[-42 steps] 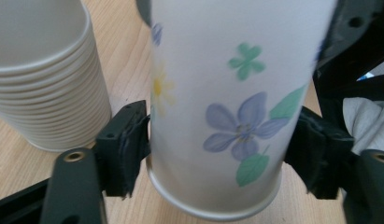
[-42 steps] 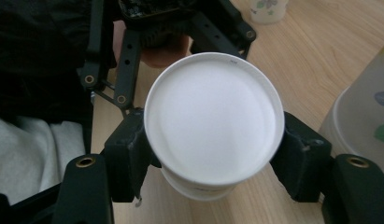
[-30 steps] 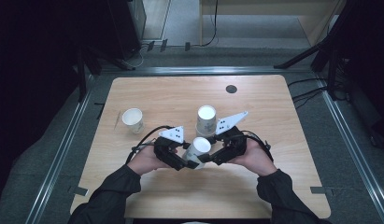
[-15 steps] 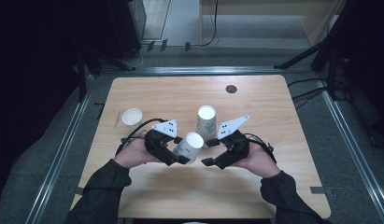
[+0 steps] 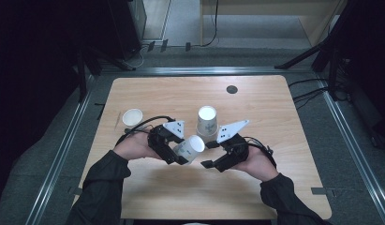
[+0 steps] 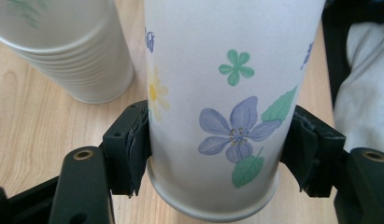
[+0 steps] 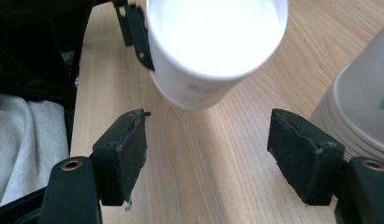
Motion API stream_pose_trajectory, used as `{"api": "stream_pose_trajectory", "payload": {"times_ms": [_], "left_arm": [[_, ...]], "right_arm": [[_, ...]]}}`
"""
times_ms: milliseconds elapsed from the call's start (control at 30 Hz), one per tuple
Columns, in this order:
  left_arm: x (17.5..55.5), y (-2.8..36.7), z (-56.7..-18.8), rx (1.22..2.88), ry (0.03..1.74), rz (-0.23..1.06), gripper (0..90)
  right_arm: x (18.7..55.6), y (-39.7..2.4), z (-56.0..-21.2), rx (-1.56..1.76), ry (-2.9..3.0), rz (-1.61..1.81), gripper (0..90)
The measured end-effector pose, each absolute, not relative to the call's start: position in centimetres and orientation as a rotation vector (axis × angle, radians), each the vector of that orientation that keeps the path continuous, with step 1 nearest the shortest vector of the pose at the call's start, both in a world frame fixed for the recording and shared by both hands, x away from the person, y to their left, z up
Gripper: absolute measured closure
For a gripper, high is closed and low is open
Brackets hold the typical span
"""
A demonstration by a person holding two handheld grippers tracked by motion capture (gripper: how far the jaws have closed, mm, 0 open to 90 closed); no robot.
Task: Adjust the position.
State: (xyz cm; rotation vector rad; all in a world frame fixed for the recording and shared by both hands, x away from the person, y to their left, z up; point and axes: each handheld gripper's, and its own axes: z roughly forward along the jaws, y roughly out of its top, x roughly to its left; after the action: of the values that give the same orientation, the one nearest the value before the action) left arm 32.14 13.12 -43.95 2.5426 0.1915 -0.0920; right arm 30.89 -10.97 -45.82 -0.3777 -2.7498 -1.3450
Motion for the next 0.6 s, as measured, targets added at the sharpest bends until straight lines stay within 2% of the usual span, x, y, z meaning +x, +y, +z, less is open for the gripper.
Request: {"api": "stream_pose_trajectory", "payload": {"times_ms": [600], "left_arm": [[31.2,10.9,-45.7,2.634,0.111,-0.103,30.7]], "right_arm": [[30.5,-9.5,-46.1,-0.305,-2.737,-1.321,32.5]]}}
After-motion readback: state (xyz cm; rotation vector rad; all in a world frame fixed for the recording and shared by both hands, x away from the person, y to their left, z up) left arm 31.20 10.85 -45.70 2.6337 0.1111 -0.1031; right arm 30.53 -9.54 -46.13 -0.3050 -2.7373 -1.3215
